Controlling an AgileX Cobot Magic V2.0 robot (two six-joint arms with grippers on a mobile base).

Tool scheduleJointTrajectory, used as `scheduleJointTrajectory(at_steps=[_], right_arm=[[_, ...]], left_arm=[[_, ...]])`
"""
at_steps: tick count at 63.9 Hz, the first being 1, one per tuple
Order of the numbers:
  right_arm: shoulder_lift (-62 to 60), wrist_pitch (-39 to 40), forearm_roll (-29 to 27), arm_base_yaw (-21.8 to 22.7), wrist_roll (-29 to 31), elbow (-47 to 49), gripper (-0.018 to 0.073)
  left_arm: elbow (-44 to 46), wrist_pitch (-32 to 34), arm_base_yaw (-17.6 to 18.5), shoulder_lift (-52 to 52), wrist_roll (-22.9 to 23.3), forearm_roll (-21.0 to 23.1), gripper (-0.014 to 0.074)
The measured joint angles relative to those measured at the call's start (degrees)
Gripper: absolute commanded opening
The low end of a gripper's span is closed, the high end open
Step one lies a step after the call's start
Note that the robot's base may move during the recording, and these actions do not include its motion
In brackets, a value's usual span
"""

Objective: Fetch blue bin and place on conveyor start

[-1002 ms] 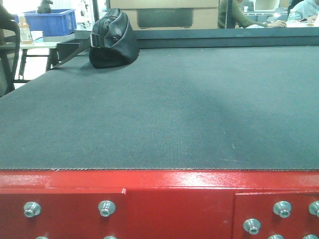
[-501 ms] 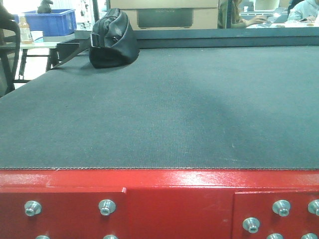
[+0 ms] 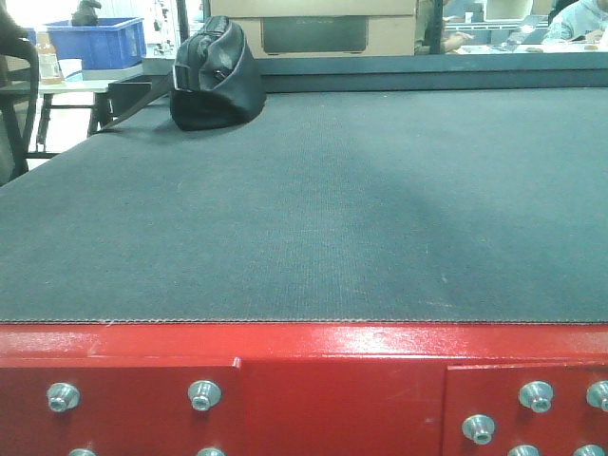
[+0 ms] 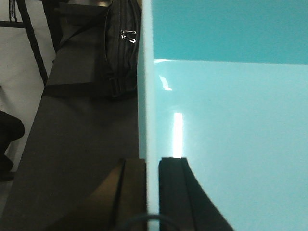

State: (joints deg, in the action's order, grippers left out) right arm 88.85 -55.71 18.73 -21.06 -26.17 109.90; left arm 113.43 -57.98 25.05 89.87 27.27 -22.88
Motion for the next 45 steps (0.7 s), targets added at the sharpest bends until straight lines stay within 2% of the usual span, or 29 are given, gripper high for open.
scheduleJointTrajectory(at_steps=[9, 24, 37, 45], right_arm=[[1.30, 2.16, 0.41, 0.49, -0.81, -5.52, -0.0162], [3.54, 11.50, 0.81, 2.45, -4.87, -18.26, -0.0162], [8.36, 11.88, 1.12, 4.03, -5.61, -20.38, -0.0162], [10.98, 12.93, 1.69, 4.26, -5.61, -20.43, -0.0162]], left_arm=[[0.00, -0.44, -0.10, 3.75, 0.00, 0.10, -0.0111], [-2.26, 0.85, -0.56, 10.95, 1.07, -0.69, -0.0111], [-8.99, 5.32, -0.94, 14.65, 1.44, 2.46, -0.0111], [-14.61, 8.53, -1.06, 15.02, 2.22, 2.80, -0.0111]])
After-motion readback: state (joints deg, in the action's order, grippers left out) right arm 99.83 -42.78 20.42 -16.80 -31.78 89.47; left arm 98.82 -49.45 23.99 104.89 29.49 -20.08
